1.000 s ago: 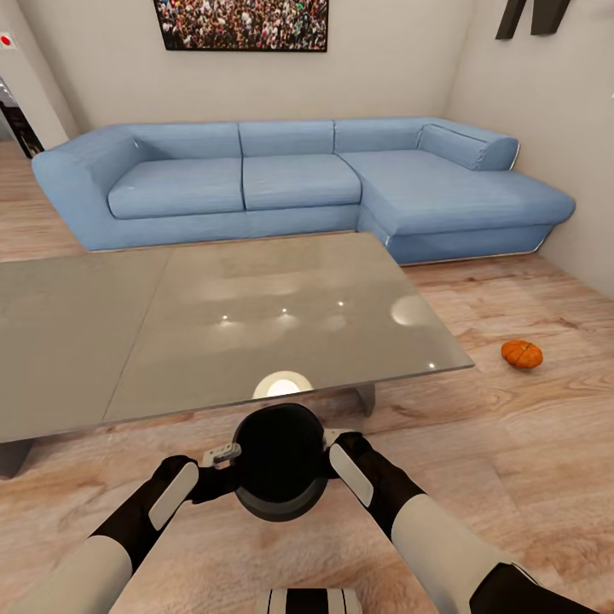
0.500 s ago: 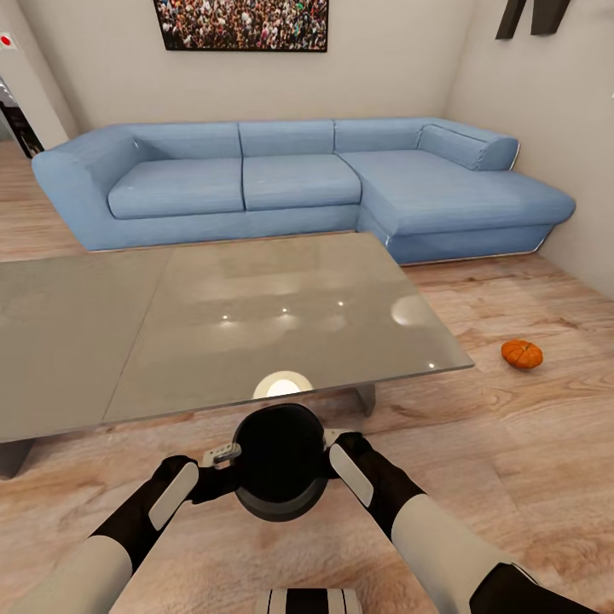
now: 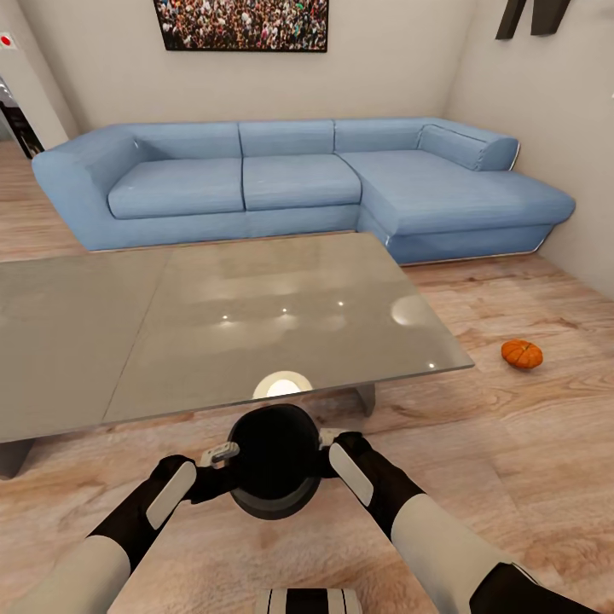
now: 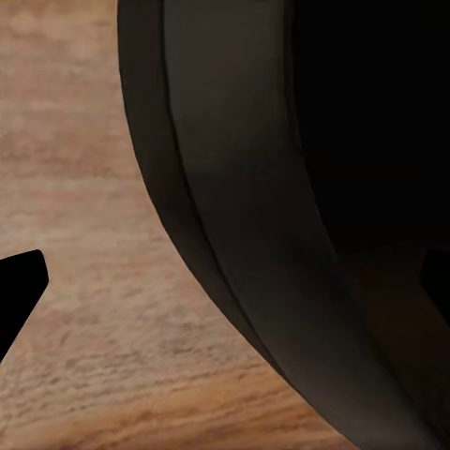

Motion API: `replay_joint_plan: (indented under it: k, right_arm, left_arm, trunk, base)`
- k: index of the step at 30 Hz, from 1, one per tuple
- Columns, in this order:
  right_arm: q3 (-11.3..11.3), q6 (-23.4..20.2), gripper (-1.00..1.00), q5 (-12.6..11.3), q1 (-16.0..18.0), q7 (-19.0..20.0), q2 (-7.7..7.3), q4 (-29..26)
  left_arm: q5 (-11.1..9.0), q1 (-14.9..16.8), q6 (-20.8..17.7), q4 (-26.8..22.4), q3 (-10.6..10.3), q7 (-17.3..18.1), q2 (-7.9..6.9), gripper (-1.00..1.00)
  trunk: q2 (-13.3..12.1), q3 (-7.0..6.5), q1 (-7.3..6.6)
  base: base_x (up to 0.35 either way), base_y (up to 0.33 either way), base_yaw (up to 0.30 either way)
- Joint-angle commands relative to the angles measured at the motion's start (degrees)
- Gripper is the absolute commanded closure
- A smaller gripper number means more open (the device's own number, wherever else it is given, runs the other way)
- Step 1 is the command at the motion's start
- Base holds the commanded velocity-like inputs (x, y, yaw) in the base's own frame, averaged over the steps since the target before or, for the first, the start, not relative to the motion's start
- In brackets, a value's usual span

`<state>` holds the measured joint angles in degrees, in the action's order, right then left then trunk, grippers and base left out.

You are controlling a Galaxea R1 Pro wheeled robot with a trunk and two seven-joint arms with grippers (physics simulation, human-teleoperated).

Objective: Place each of the two pumpkins and all three candles from the living room inside a cabinet in the living room (use any cabinet), then make sure every cabinet is closed, and position the cauldron so it is next to a table in the living room.

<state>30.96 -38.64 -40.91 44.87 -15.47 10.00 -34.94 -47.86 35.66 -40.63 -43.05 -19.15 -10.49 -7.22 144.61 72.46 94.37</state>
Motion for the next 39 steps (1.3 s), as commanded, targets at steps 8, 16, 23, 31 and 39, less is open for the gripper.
replay_joint_plan:
  k: [8, 16, 23, 31, 39]
  right_arm:
    - [0.1, -0.1, -1.00, -0.6, 0.0, -0.6, 0.00, 0.0]
    - [0.1, 0.0, -1.00, -0.6, 0.0, -0.6, 0.00, 0.0]
    - [0.1, 0.0, -1.00, -0.6, 0.0, -0.6, 0.00, 0.0]
    - [0.1, -0.1, -1.00, -0.6, 0.0, -0.5, 0.00, 0.0]
    - [0.1, 0.0, -1.00, -0.6, 0.0, -0.5, 0.00, 0.0]
  left_arm:
    - [-0.7, 0.0, -0.1, -0.1, -0.4, -0.5, 0.01, -1.00]
    - [-0.7, 0.0, -0.3, 0.0, -0.4, -0.9, 0.23, -1.00]
    - [-0.7, 0.0, -0.7, 0.0, -0.4, -1.1, 0.18, -1.00]
    - [-0.7, 0.0, -0.8, 0.0, -0.4, -1.1, 0.19, -1.00]
    - [-0.7, 0.0, -0.8, -0.1, -0.4, -1.1, 0.19, -1.00]
  trunk:
    - [0.0, -1.06, -0.14]
    - [-0.2, -2.83, -0.35]
    - [-0.2, -4.38, -0.53]
    - [-0.4, -6.16, -0.73]
    - [-0.5, -7.93, -0.94]
  base:
    - [0.000, 0.000, 0.000]
    - [0.000, 0.000, 0.000]
    - [-0.061, 0.000, 0.000]
    - [-0.037, 0.000, 0.000]
    - [-0.138, 0.000, 0.000]
